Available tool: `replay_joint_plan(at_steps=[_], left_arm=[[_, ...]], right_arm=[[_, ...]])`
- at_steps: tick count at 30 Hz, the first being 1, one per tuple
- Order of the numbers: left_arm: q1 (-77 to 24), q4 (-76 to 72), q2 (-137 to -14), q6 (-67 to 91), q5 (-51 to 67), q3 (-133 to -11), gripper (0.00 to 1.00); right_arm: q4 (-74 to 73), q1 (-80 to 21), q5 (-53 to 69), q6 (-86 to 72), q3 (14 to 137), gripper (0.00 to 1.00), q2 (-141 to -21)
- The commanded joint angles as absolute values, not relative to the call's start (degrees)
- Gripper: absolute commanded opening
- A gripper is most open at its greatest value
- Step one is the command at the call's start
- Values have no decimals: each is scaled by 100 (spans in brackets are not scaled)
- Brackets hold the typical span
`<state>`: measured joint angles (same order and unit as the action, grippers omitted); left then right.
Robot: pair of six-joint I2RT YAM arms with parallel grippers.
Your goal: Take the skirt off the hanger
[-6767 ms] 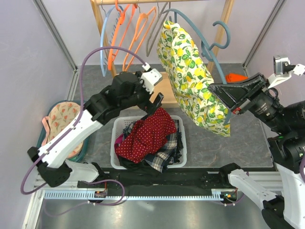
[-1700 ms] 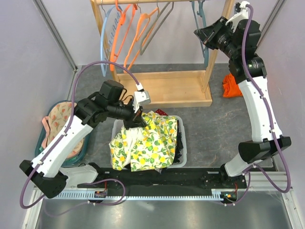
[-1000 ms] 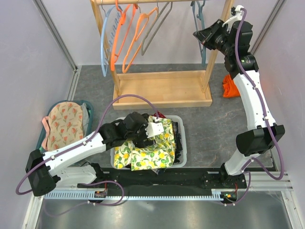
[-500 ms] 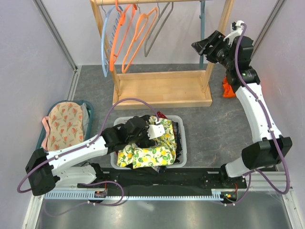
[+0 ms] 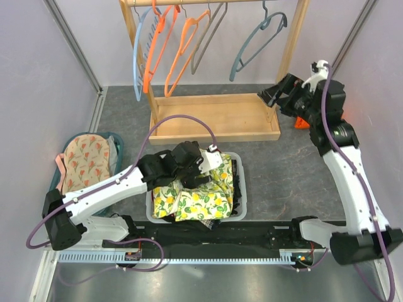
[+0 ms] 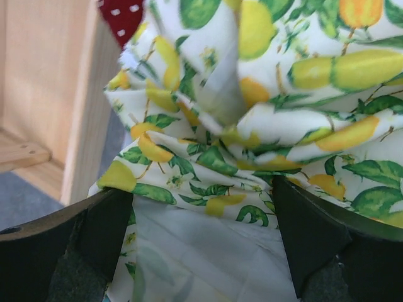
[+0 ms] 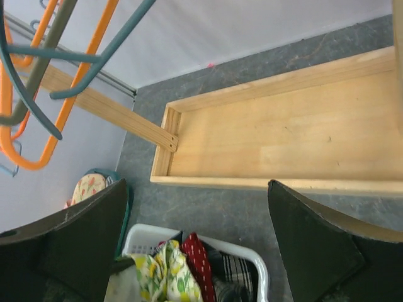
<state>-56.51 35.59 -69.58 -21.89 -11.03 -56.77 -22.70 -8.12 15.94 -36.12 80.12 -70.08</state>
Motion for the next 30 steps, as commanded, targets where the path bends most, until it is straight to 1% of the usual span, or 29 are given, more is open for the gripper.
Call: replay_joint_plan(at_steps=[1,3,5,8,12,15,17,21,23,24,25,27,30], left_arm=[[-5678,4490,-6987,-2258,-1827,-6810,100],[-5686,4762,-6970,-2469,-1854,-7353,99],[-5686,4825,-6943,-2662,-1933,-7645,99],[-5678,4843,-6847,-2856,-1978,-8190,99],[-5686,4983,-6706,-2760,-1855,-9120,99],[-5617,5159,-6461,-2602,-1670,-9447,99],[-5319,5133,-6110,-2584,-1539,-9440,99],[-4572,4685,-5424,-2356,-1520,-8527,99],[-4229,4344,-5178,-2241,-1678,-7844,99],[-4132,4237,-5116,-2198,-1792,-7666,99],[-3974,4141,-5080,-2119,-1784,-7516,99],[-3868,4078,-5062,-2005,-1592,-7383,99],[-3665,4096,-5124,-1741,-1206,-7506,99]], right_arm=[[-2758,-826,1486,-3209,7595,98,-6004],[-3101,-826,1477,-3086,7427,98,-5687],[-3382,-826,1380,-2953,7331,98,-5451],[-3454,-835,1310,-2953,7146,98,-5195],[-3524,-826,1275,-2927,6909,98,-5001],[-3673,-826,1152,-2752,6786,98,-4869],[-3840,-835,959,-2507,6680,98,-4738],[-3841,-826,633,-2355,6302,94,-4553],[-3788,-844,598,-2347,6197,95,-4570],[-3762,-835,580,-2321,6205,98,-4588],[-3727,-861,580,-2303,6240,98,-4649],[-3726,-914,493,-2259,6319,98,-4711],[-3762,-1072,317,-2206,6434,98,-4781]])
